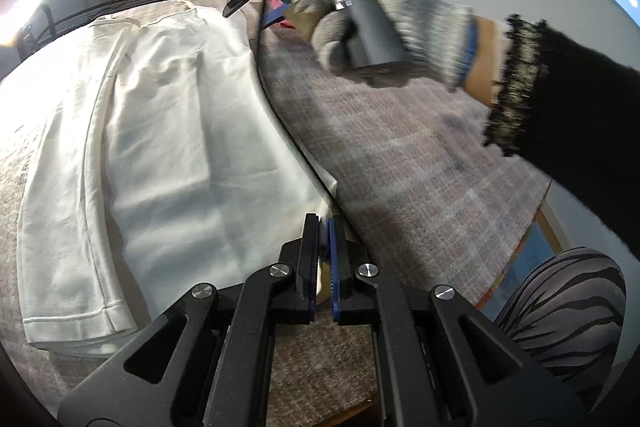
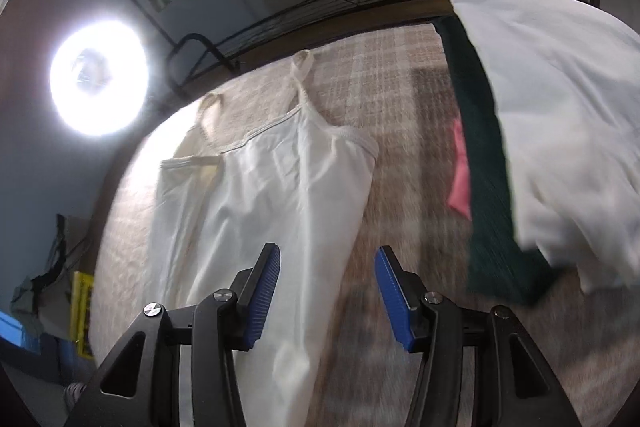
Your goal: Fold small clothes
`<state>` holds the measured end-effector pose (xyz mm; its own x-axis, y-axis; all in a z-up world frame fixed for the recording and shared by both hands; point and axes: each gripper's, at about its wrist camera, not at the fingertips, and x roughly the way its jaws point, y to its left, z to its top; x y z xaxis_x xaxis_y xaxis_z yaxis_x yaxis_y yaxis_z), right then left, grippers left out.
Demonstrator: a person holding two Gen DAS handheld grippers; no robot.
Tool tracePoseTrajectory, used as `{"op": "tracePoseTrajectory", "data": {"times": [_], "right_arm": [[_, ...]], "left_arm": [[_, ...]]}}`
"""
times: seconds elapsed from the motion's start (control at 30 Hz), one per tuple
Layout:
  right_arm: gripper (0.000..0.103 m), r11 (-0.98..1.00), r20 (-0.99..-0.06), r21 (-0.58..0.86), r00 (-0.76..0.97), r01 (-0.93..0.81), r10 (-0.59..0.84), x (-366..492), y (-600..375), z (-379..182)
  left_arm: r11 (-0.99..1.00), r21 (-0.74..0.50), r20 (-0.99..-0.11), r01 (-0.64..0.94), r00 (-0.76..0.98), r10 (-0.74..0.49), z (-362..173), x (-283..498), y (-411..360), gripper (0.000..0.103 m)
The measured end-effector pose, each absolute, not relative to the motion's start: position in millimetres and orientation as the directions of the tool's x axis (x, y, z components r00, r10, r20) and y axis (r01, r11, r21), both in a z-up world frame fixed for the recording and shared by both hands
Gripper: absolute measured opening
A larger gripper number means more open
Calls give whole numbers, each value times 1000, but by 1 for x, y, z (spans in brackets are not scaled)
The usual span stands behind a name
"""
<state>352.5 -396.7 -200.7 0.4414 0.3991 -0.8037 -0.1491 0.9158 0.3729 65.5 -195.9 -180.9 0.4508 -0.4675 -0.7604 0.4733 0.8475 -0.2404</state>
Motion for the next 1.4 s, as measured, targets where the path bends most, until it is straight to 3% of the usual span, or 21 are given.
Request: {"op": "tracePoseTrajectory", "data": {"times": [0.17,0.27,0.33,0.4,0.93,1.4], "right_arm": [[50,913,-807,400,441,-80,392,380,-394,-213],[31,902,-803,431,445,-28,397,393,-398,-220],[9,900,-801,436,447,-18,397,397,-398,-221],[2,897,-802,441,439,-22,406,400,-395,-221],[0,960,-850,216,450,-176,274,403,-295,-158],[0,965,-904,91,387,-246,184,423,-201,-194]], "left_arm": [[846,-289,-745,449,450,-493,-179,69,-186,2],[842,-301,-739,448,449,-503,-178,70,-182,2],[839,-312,-733,446,448,-511,-177,70,-178,2],[837,-322,-727,443,450,-518,-176,71,-175,2],[828,-468,-676,311,478,-561,-178,59,-100,2],[843,-483,-696,237,481,-534,-198,60,-57,2]]}}
